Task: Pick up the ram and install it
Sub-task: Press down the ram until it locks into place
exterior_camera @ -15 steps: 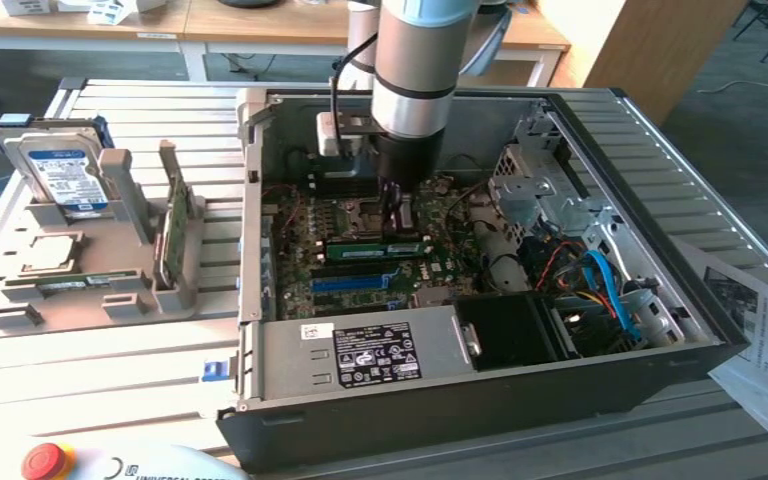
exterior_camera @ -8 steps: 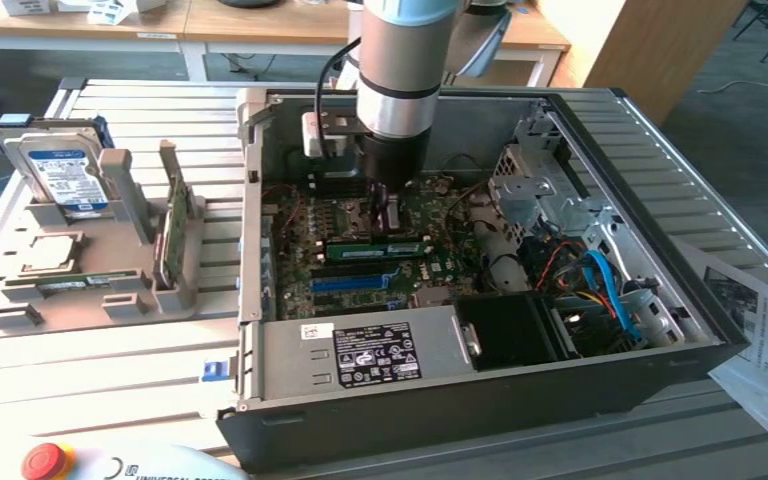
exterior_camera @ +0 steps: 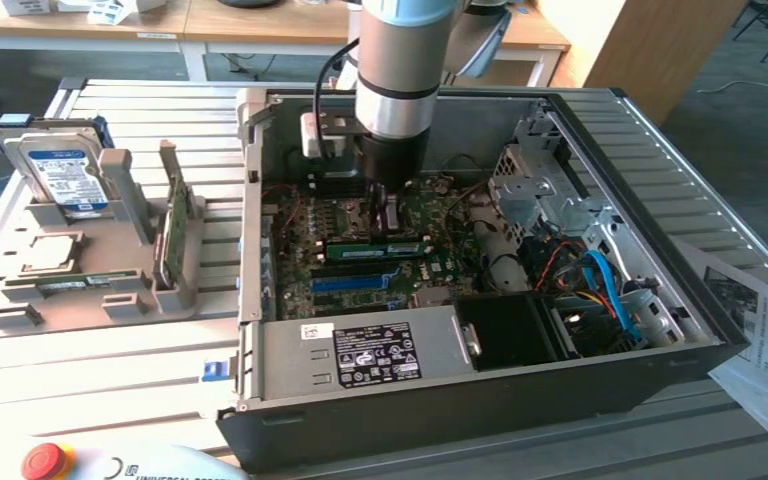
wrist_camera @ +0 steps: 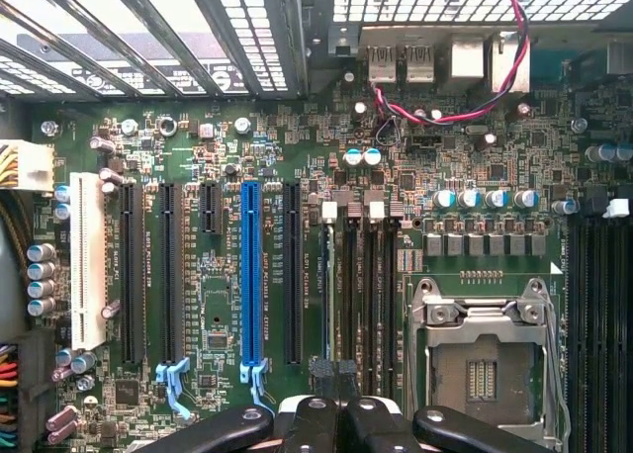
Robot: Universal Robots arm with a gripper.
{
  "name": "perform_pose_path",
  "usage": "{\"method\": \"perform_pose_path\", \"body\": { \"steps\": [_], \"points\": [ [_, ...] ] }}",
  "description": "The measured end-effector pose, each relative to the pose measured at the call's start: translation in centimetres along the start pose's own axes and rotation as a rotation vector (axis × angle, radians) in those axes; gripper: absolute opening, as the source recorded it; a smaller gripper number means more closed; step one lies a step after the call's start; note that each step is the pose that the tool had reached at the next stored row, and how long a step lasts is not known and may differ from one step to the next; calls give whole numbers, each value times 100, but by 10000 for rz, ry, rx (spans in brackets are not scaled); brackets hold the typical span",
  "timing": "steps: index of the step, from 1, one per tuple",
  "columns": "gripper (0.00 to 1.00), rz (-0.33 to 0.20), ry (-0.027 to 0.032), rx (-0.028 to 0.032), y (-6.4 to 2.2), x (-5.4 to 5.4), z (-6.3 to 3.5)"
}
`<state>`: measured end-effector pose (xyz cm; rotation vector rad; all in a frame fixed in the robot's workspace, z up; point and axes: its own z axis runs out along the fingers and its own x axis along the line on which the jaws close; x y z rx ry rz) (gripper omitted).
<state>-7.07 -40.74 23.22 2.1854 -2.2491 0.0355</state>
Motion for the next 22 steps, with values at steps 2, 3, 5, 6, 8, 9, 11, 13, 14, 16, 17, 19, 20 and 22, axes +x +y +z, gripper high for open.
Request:
{"method": "perform_pose_path", "body": {
  "steps": [2,3,5,6,8,9,11,13,14,16,17,19,20,22],
  "points": [
    [11,0,1,0,0,-1,6],
    [11,0,1,0,0,-1,9],
    [11,0,2,-1,0,-1,14],
    [11,0,1,0,0,-1,16],
    [11,0,1,0,0,-1,21],
    [11,0,0,0,0,-1,24],
    [11,1,1,0,0,-1,27],
    [11,0,0,0,0,-1,37],
    [11,0,0,0,0,-1,38],
    [11,1,0,1,0,-1,42],
    [11,1,0,1,0,-1,44],
    [11,1,0,1,0,-1,48],
    [11,1,0,0,1,-1,48],
    [11,0,2,-1,0,-1,48]
  ]
}}
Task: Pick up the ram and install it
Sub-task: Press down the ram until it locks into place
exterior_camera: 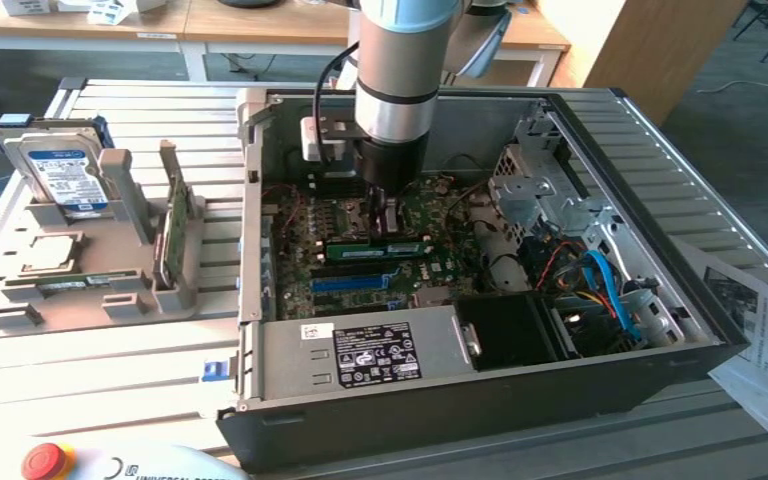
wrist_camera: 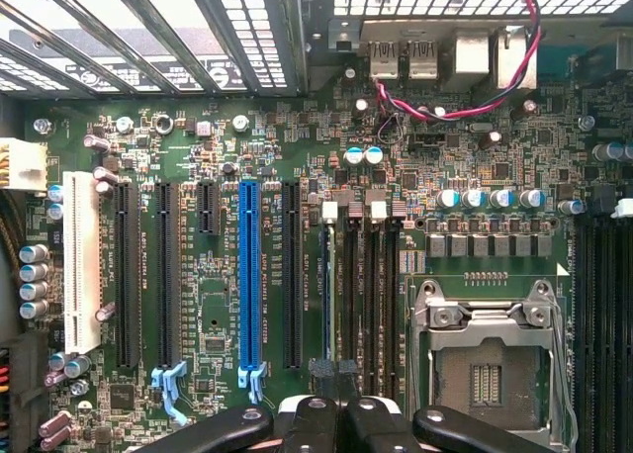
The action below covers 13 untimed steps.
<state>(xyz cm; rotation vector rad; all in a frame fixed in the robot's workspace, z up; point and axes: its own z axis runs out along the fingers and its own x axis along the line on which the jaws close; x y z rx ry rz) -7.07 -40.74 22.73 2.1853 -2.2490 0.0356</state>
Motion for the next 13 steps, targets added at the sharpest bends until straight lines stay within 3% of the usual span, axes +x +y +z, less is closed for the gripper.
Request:
{"method": "perform_pose_path", "body": {
  "steps": [13],
  "points": [
    [11,0,0,0,0,0,14]
  ]
}}
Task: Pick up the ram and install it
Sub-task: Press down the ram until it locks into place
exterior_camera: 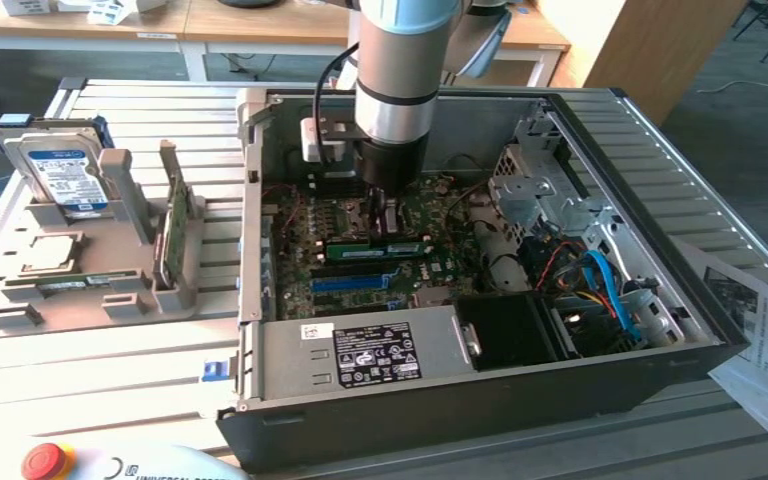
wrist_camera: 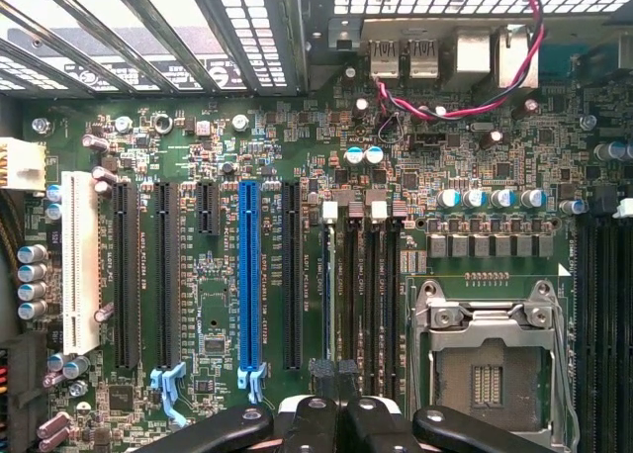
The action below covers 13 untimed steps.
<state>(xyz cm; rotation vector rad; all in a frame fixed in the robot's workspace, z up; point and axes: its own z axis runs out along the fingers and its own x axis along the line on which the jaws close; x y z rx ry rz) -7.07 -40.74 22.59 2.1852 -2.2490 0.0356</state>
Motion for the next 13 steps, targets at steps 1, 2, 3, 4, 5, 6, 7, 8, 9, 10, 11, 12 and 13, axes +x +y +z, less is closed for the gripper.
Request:
{"method": "perform_pose_path", "body": {
  "steps": [1,2,3,4,5,6,7,8,9,10,11,12,13],
  "points": [
    [11,0,0,0,0,0,0],
    [11,0,0,-1,0,0,0],
    [11,0,0,0,0,0,0],
    [11,0,-1,0,0,0,1],
    [11,0,-2,0,0,0,3],
    [11,0,-3,1,0,-1,6],
    [11,0,-1,0,0,0,7],
    [11,0,-1,0,0,0,9],
    [11,0,0,1,0,0,9],
    [11,0,0,0,0,0,9],
    [11,0,0,0,0,0,9],
    [11,0,0,0,0,0,9],
    [11,0,-1,1,0,0,10]
  ]
}}
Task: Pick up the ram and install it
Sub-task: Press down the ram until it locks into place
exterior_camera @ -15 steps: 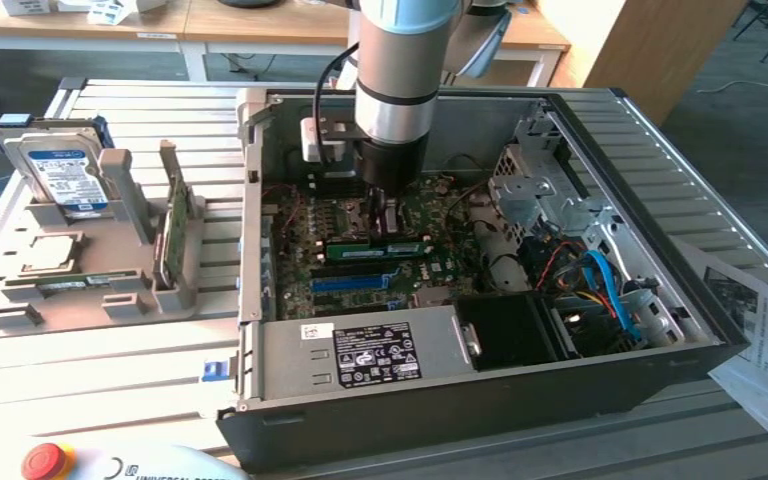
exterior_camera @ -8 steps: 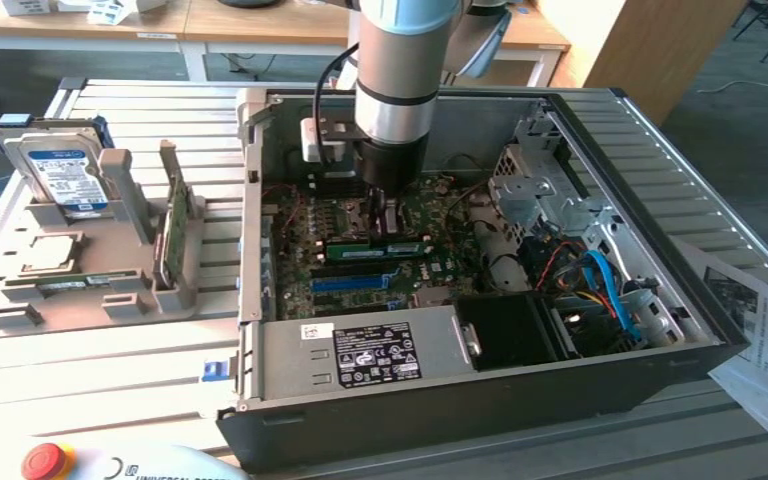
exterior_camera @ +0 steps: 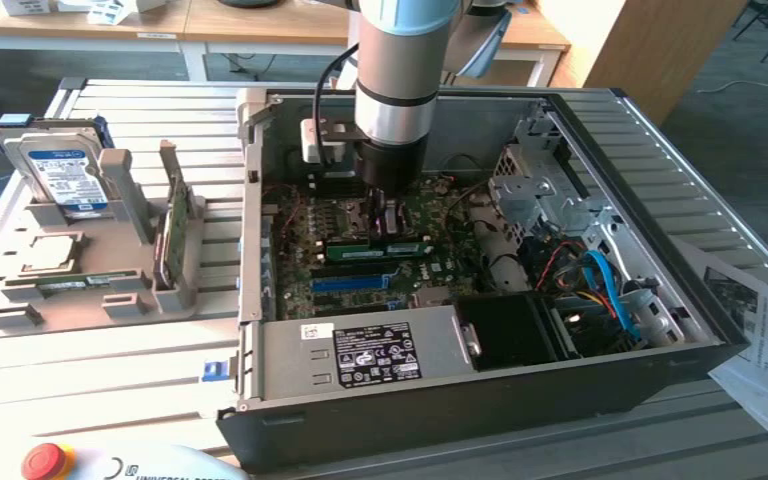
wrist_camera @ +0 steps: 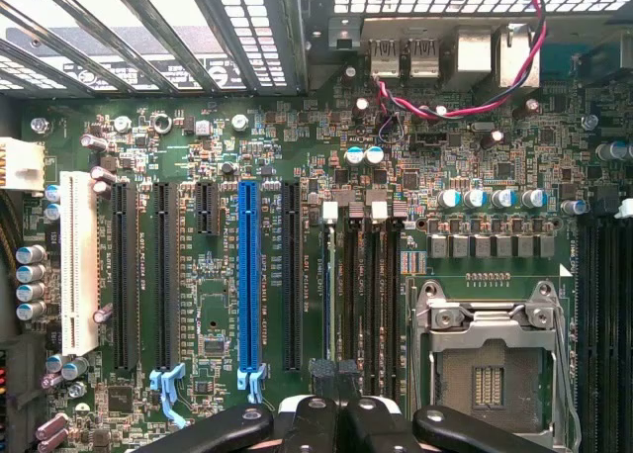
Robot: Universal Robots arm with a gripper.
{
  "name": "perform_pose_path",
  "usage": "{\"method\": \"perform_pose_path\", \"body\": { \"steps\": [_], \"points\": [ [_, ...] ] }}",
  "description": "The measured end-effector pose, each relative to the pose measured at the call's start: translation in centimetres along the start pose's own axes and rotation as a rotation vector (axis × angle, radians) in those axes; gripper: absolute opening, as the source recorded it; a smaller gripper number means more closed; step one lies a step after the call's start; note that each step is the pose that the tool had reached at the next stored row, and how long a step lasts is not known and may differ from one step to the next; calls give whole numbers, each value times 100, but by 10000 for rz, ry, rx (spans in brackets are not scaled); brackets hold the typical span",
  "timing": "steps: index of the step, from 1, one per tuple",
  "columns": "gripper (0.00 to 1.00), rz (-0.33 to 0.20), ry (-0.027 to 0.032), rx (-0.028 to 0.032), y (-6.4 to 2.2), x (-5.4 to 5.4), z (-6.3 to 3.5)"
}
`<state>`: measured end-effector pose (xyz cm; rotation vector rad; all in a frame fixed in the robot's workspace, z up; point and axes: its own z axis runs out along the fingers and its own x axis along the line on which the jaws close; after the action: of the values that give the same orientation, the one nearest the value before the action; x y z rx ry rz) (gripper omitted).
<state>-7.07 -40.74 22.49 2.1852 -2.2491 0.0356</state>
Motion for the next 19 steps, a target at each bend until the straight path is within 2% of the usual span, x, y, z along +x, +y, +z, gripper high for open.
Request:
{"method": "perform_pose_path", "body": {
  "steps": [19],
  "points": [
    [11,0,1,0,0,2,10]
  ]
}}
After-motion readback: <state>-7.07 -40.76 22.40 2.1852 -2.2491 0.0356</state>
